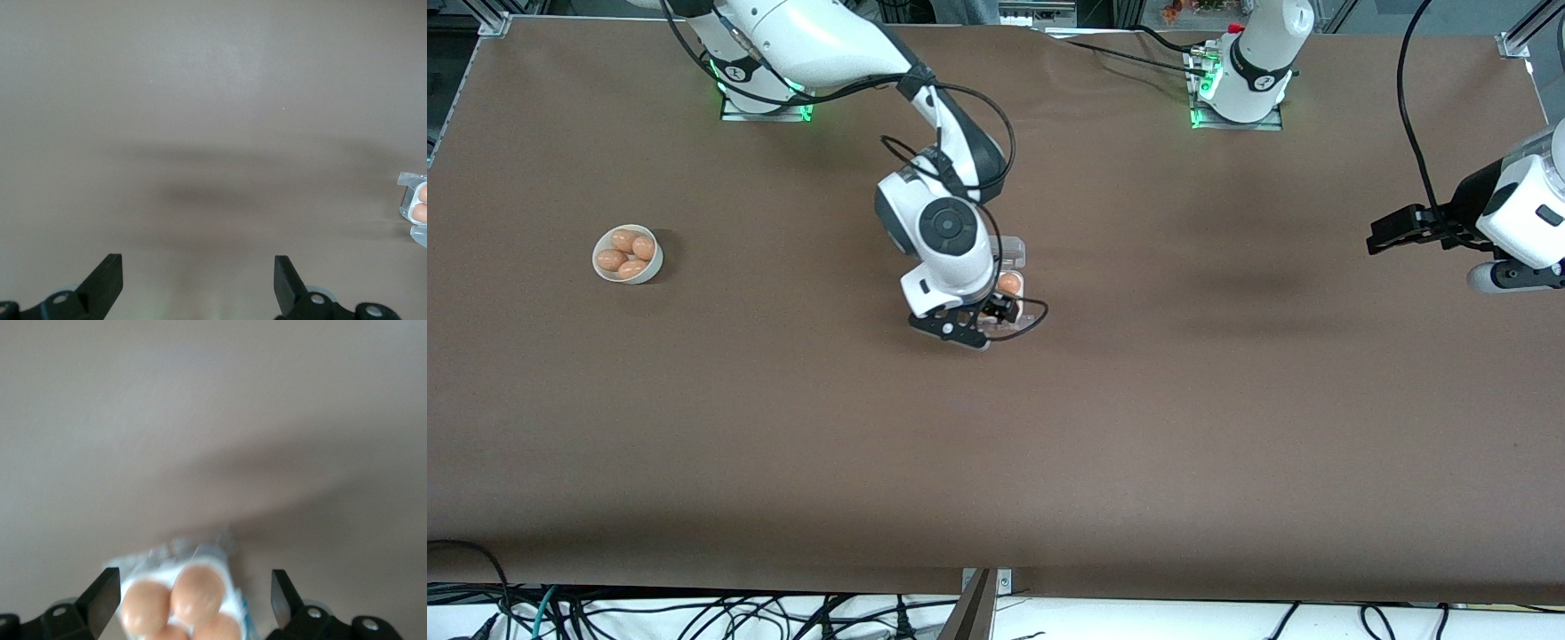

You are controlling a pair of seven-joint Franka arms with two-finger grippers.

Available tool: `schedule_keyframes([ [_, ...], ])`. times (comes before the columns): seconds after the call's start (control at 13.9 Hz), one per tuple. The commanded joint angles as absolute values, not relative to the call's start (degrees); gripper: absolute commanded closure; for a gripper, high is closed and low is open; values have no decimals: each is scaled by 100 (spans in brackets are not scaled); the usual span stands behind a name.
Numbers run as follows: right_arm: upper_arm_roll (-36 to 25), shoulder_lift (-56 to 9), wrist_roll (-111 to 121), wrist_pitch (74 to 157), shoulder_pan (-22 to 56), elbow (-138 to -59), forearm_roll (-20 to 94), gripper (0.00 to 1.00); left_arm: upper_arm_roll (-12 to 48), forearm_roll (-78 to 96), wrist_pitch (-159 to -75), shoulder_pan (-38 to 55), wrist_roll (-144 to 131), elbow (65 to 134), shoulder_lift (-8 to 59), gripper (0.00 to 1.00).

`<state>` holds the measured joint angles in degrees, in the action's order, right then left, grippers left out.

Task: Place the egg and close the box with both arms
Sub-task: 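Lower the egg into the empty slot and open the right gripper, then retract the right gripper while the left gripper reaches toward the box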

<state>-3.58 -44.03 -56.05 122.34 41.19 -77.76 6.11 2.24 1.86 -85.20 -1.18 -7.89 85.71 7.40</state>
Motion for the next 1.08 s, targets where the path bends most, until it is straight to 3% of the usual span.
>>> schedule_keyframes([
  [0.0, -299, -4254, -5458, 12077, 3701, -7682, 677, 0, 255, 299, -8385, -36, -791, 8411, 800, 0],
  [0.22, -535, -4079, -5275, 11673, 3569, -7699, 589, 0, 561, 299, -8385, -26, -1194, 8420, 809, 0],
  [0.29, -701, -4009, -5056, 11559, 3568, -7708, 589, 0, 702, 308, -8341, -26, -1326, 8437, 817, 6],
  [0.5, -1002, -3841, -4363, 11216, 3368, -7725, 571, 0, 1167, 308, -8218, 0, -1817, 8481, 852, 39],
  [0.65, -688, -3387, -3948, 11101, 2755, -8057, 554, 0, 1510, 325, -8209, 157, -2405, 8429, 1054, 57],
  [0.79, 163, -2816, -3299, 11083, 1693, -8637, 432, 0, 1643, 404, -8218, 482, -3038, 8437, 1212, 70],
  [1.0, 299, -1972, -2114, 11065, 1073, -9428, -209, 0, 1644, 781, -8226, 1027, -3821, 8438, 1484, 82],
])
